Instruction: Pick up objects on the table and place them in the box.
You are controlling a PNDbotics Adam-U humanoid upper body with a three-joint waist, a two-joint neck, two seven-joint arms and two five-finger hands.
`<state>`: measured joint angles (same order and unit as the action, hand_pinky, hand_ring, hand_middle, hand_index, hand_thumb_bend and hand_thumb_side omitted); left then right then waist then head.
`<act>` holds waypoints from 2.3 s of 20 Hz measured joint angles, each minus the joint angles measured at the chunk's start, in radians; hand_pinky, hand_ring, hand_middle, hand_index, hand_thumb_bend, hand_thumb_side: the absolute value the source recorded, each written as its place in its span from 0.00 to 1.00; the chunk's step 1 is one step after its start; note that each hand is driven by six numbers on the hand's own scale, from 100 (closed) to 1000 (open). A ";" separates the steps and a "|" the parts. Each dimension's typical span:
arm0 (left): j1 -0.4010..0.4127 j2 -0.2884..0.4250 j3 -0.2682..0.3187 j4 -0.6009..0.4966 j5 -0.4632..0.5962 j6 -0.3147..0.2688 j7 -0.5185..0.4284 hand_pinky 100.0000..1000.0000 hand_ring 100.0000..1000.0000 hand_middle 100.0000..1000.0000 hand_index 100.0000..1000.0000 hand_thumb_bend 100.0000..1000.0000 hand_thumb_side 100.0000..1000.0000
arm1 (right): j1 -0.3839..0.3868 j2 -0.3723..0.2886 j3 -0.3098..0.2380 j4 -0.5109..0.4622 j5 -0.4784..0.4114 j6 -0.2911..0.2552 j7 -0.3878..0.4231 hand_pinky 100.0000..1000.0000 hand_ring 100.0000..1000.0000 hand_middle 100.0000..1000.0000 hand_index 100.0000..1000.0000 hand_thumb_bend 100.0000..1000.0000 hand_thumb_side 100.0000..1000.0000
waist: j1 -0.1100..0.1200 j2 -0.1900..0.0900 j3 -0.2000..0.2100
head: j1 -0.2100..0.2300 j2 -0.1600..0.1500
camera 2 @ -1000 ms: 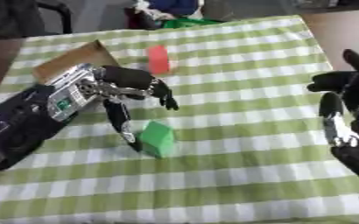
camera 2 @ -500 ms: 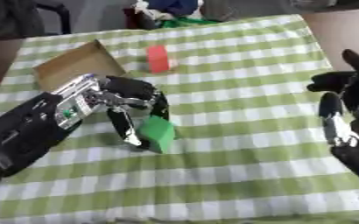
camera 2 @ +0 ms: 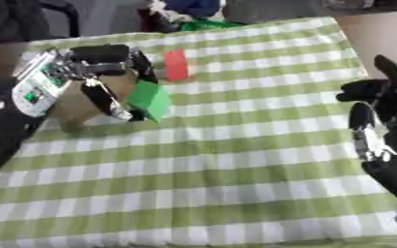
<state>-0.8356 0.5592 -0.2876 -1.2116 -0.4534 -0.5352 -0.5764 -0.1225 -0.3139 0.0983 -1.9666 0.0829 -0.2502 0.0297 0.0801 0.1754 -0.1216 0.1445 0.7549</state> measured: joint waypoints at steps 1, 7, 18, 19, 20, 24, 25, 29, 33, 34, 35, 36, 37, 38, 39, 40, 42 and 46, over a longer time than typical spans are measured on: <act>0.001 0.006 0.027 0.013 -0.014 0.002 -0.002 0.66 0.44 0.39 0.62 0.30 0.10 | 0.000 0.000 0.000 0.000 0.001 0.000 0.000 0.87 0.67 0.65 1.00 0.00 0.48 | 0.000 0.000 0.001 | -0.001 0.000; 0.009 0.009 0.179 0.161 -0.189 -0.002 0.002 0.65 0.46 0.41 0.64 0.34 0.17 | 0.001 0.000 -0.001 0.000 0.003 0.000 -0.001 0.87 0.67 0.65 1.00 0.00 0.48 | -0.008 0.000 0.007 | -0.008 -0.001; -0.006 -0.070 0.324 0.434 -0.541 0.130 0.235 0.71 0.60 0.60 0.80 0.54 0.39 | 0.001 0.000 -0.006 0.001 0.003 0.000 -0.001 0.87 0.67 0.65 1.00 0.00 0.48 | -0.014 0.005 0.005 | -0.014 -0.009; -0.006 -0.073 0.328 0.444 -0.560 0.149 0.258 0.72 0.62 0.62 0.81 0.56 0.40 | 0.001 0.000 -0.006 0.001 0.003 0.000 -0.001 0.87 0.67 0.65 1.00 0.00 0.48 | -0.014 0.005 0.005 | -0.014 -0.009; -0.006 -0.075 0.330 0.451 -0.576 0.167 0.279 0.75 0.67 0.69 0.85 0.66 0.48 | 0.001 0.001 -0.006 0.001 0.003 0.000 -0.001 0.87 0.67 0.65 1.00 0.00 0.48 | -0.014 0.005 0.004 | -0.015 -0.009; -0.019 -0.080 0.348 0.450 -0.604 0.233 0.357 0.81 0.73 0.76 0.90 0.74 0.59 | 0.001 0.001 -0.006 0.001 0.003 0.000 -0.001 0.87 0.67 0.65 1.00 0.00 0.48 | -0.014 0.005 -0.001 | -0.015 -0.009; -0.025 -0.084 0.353 0.444 -0.605 0.246 0.376 0.81 0.73 0.76 0.90 0.74 0.59 | 0.001 0.001 -0.006 0.002 0.003 0.000 -0.001 0.87 0.67 0.65 1.00 0.00 0.48 | -0.014 0.005 -0.002 | -0.015 -0.009; -0.060 -0.102 0.366 0.407 -0.598 0.280 0.425 0.81 0.72 0.75 0.89 0.74 0.59 | 0.001 0.001 -0.006 0.006 0.003 0.000 0.000 0.87 0.67 0.65 1.00 0.00 0.48 | -0.014 0.005 -0.009 | -0.015 -0.009; -0.122 -0.141 0.365 0.381 -0.589 0.273 0.414 0.80 0.72 0.73 0.87 0.73 0.58 | 0.000 0.001 -0.004 0.006 0.003 0.000 0.001 0.87 0.67 0.65 1.00 0.00 0.48 | -0.014 0.004 -0.016 | -0.013 -0.009; -0.140 -0.155 0.365 0.381 -0.589 0.266 0.403 0.80 0.71 0.73 0.87 0.73 0.57 | 0.000 0.001 -0.002 0.006 0.003 -0.001 0.002 0.87 0.67 0.65 1.00 0.00 0.48 | -0.014 0.004 -0.017 | -0.012 -0.009; -0.159 -0.170 0.363 0.385 -0.589 0.258 0.389 0.80 0.71 0.73 0.87 0.73 0.57 | -0.001 0.001 0.001 0.006 0.003 -0.001 0.004 0.87 0.67 0.65 1.00 0.00 0.48 | -0.014 0.004 -0.021 | -0.010 -0.009; -0.175 -0.185 0.359 0.392 -0.589 0.248 0.375 0.80 0.71 0.72 0.86 0.73 0.57 | -0.001 0.001 0.001 0.006 0.003 -0.001 0.006 0.87 0.67 0.65 1.00 0.00 0.48 | -0.014 0.004 -0.024 | -0.008 -0.009; -0.189 -0.200 0.356 0.404 -0.589 0.237 0.359 0.80 0.71 0.72 0.86 0.73 0.56 | -0.001 0.001 0.002 0.006 0.002 -0.002 0.008 0.87 0.67 0.65 1.00 0.00 0.48 | -0.014 0.004 -0.029 | -0.006 -0.009; -0.201 -0.215 0.352 0.418 -0.590 0.224 0.343 0.80 0.71 0.72 0.86 0.73 0.55 | -0.001 0.001 0.003 0.006 0.002 -0.002 0.010 0.87 0.67 0.65 1.00 0.00 0.48 | -0.014 0.004 -0.033 | -0.005 -0.009; -0.212 -0.229 0.350 0.433 -0.592 0.211 0.327 0.80 0.71 0.72 0.86 0.73 0.54 | -0.002 0.001 0.005 0.006 0.001 -0.001 0.011 0.87 0.67 0.65 1.00 0.00 0.48 | -0.014 0.004 -0.037 | -0.003 -0.009; -0.222 -0.242 0.347 0.449 -0.595 0.198 0.311 0.80 0.71 0.71 0.85 0.73 0.52 | -0.003 0.001 0.007 0.006 0.000 -0.002 0.012 0.87 0.67 0.65 1.00 0.00 0.48 | -0.014 0.004 -0.040 | -0.002 -0.009; -0.237 -0.262 0.346 0.481 -0.606 0.173 0.281 0.79 0.70 0.71 0.85 0.75 0.49 | -0.006 0.001 0.007 0.006 -0.002 -0.002 0.013 0.87 0.67 0.65 1.00 0.00 0.48 | -0.014 0.004 -0.047 | 0.002 -0.009; -0.261 -0.291 0.346 0.529 -0.635 0.141 0.234 0.79 0.69 0.70 0.84 0.74 0.43 | -0.010 0.001 0.008 0.006 -0.005 -0.001 0.018 0.87 0.67 0.65 1.00 0.00 0.48 | -0.009 0.004 -0.057 | 0.006 -0.009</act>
<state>-1.0963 0.2685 0.0588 -0.6822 -1.0881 -0.3945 -0.3426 -0.1320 -0.3133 0.1066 -1.9606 0.0777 -0.2510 0.0478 0.0711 0.1794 -0.1787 0.1508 0.7458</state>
